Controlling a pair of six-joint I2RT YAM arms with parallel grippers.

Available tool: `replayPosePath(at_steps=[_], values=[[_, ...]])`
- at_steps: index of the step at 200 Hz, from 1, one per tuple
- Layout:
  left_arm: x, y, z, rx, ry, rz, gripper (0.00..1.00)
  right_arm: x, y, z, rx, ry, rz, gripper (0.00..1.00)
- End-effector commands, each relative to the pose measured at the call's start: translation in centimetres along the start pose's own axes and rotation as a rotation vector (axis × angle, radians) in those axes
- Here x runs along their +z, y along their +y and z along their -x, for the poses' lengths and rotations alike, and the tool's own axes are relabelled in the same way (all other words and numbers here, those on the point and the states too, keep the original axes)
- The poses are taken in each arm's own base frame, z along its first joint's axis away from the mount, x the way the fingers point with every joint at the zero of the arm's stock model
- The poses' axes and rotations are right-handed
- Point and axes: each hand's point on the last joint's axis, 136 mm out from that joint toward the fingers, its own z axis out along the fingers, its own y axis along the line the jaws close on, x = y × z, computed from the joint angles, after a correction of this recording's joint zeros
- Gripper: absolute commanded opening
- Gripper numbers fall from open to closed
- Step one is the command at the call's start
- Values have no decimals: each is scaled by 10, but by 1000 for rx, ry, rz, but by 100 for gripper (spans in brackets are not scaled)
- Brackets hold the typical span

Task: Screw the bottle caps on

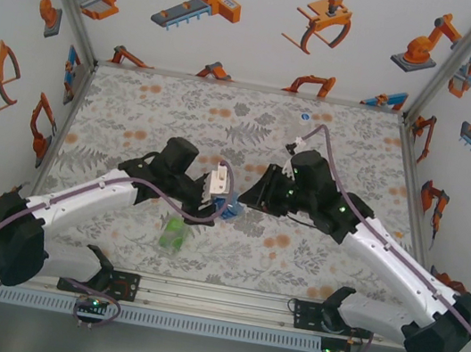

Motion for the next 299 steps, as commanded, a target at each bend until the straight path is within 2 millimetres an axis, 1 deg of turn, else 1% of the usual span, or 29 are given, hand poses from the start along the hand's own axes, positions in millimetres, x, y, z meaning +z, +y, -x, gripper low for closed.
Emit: replayPosePath(at_steps=[1, 9, 21, 35, 48, 58, 73, 83, 94, 108, 121, 144, 185, 212, 232, 243, 251, 252, 253, 255, 256, 257, 268, 281, 299], values=[[-5, -9, 36, 59, -144, -42, 0, -24, 27, 26, -169, -143, 60, 48], [-6, -10, 39, 57, -163, -40, 0, -32, 35, 30, -245, -178, 91, 54], [-7, -11, 43, 50, -190, -42, 0, -46, 47, 35, -349, -246, 146, 58], [-10, -14, 50, 49, -225, -54, 0, -64, 61, 41, -460, -340, 210, 59], [-14, -18, 60, 51, -264, -78, 0, -83, 82, 42, -578, -418, 305, 58], [-20, -24, 69, 61, -302, -108, 0, -100, 101, 38, -667, -462, 399, 58], [-29, -34, 84, 86, -366, -161, 0, -125, 133, 26, -798, -503, 569, 58], [-36, -40, 94, 101, -402, -191, 0, -136, 145, 20, -859, -514, 632, 58], [-43, -46, 103, 115, -436, -226, 0, -140, 152, 12, -938, -505, 673, 58], [-50, -52, 113, 128, -466, -269, 0, -142, 155, 2, -1030, -497, 708, 59], [-57, -59, 119, 142, -489, -311, 0, -143, 155, -1, -1065, -503, 720, 59], [-64, -70, 126, 155, -513, -379, 0, -148, 161, -10, -1111, -514, 795, 59], [-70, -78, 133, 162, -526, -420, 0, -148, 165, -26, -1155, -469, 897, 57], [-73, -80, 135, 167, -529, -433, 0, -146, 166, -29, -1150, -444, 923, 51], [-72, -80, 134, 165, -525, -435, 0, -144, 167, -29, -1136, -441, 934, 41], [-71, -80, 133, 161, -523, -436, 0, -144, 167, -29, -1132, -443, 940, 32], [-71, -80, 134, 161, -523, -435, 0, -142, 166, -29, -1129, -440, 939, 23], [-71, -79, 134, 161, -523, -435, 0, -142, 166, -29, -1129, -440, 939, 23], [-71, -79, 133, 159, -522, -434, 0, -142, 166, -30, -1129, -439, 939, 20], [-71, -79, 134, 160, -522, -434, 0, -142, 166, -29, -1128, -439, 937, 19], [-71, -79, 134, 160, -522, -435, 0, -142, 166, -29, -1127, -440, 935, 16], [-71, -79, 133, 159, -522, -434, 0, -142, 166, -29, -1127, -440, 935, 16], [-70, -78, 134, 158, -520, -427, 0, -139, 163, -27, -1113, -444, 914, 0], [-67, -74, 133, 150, -512, -403, 0, -132, 158, -18, -1074, -458, 849, 0], [-59, -59, 130, 114, -478, -311, 0, -118, 147, -3, -990, -471, 741, 0]])
